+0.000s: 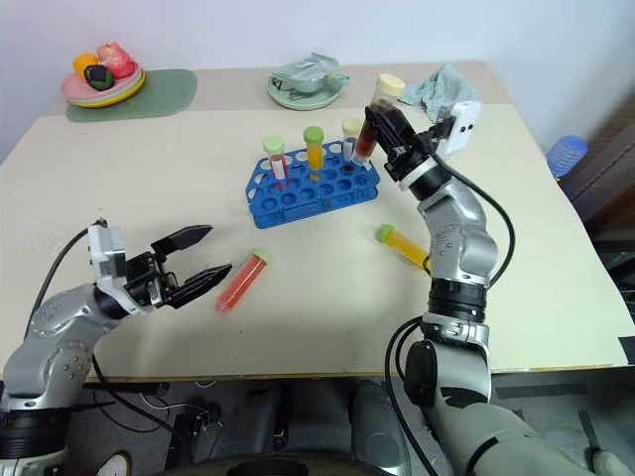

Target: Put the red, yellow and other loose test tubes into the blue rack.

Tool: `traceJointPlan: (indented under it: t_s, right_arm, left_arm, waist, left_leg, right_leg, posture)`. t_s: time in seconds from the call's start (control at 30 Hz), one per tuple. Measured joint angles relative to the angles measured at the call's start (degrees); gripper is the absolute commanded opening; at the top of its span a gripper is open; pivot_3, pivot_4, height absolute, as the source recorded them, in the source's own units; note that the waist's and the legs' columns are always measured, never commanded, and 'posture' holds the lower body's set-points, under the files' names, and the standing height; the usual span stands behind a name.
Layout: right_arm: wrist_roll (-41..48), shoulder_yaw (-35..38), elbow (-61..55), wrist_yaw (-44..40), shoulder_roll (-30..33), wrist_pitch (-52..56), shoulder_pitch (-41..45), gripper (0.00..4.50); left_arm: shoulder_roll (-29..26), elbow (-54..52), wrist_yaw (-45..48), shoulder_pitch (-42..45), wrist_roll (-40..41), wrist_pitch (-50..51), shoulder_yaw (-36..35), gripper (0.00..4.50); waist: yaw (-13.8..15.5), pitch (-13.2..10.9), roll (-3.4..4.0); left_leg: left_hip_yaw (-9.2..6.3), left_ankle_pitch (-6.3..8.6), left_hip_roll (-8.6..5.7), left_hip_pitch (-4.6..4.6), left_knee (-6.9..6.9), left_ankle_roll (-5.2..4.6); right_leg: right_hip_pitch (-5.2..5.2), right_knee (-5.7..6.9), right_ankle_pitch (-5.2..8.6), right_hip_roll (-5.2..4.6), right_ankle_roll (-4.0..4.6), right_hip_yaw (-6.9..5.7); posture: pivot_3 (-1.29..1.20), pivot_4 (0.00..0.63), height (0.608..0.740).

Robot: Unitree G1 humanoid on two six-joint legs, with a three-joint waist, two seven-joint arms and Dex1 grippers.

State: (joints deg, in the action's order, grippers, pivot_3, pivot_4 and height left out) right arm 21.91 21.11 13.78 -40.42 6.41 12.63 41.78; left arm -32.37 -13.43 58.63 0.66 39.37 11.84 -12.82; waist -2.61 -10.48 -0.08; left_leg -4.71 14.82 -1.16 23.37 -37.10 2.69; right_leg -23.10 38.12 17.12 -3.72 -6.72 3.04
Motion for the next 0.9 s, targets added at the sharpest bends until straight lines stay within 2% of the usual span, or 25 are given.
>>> traceJointPlan:
  t_s: [0.17, 0.47, 0.67, 0.9]
  right_arm:
    - [-3.96, -2.88, 13.32, 1.75, -0.41, -15.53, 0.38, 0.77]
    - [-6.15, -5.90, 30.00, 2.06, -0.91, -31.84, 4.83, 0.77]
    - [-7.26, -7.49, 36.02, 2.95, -1.32, -37.09, 5.59, 0.77]
    - [-7.16, -7.51, 37.13, 3.62, -0.39, -39.13, 5.96, 0.77]
  left_arm:
    - [-0.02, 0.84, -0.17, -0.57, -0.07, -0.66, -1.19, 4.50]
    - [1.76, -4.18, -5.94, -2.61, -0.04, -0.85, -2.03, 4.50]
    - [3.26, -6.08, -10.94, -1.92, -0.05, -0.45, -2.01, 4.50]
    - [3.26, -7.01, -12.45, -1.86, -0.05, 0.26, -1.94, 4.50]
  waist:
    - [-0.21, 0.00, 0.01]
    - [-0.21, 0.00, 0.01]
    - [-0.15, 0.00, 0.01]
    - [-0.14, 0.00, 0.01]
  left_leg:
    - [0.02, -0.01, 0.03, 0.00, 0.02, 0.01]
    - [0.00, -0.02, 0.03, 0.00, 0.01, 0.03]
    - [0.01, -0.02, 0.03, 0.00, 0.01, 0.03]
    - [0.00, -0.02, 0.02, 0.00, 0.01, 0.04]
  right_leg:
    - [-0.04, 0.02, 0.00, 0.02, 0.01, 0.02]
    - [-0.03, 0.02, 0.00, 0.00, 0.01, 0.04]
    - [-0.03, 0.02, 0.00, 0.00, 0.01, 0.04]
    - [-0.03, 0.02, 0.00, 0.01, 0.01, 0.04]
  posture:
    - [0.00, 0.150, 0.740]
    - [0.00, 0.150, 0.740]
    - [0.00, 0.150, 0.740]
    - [0.00, 0.150, 0.740]
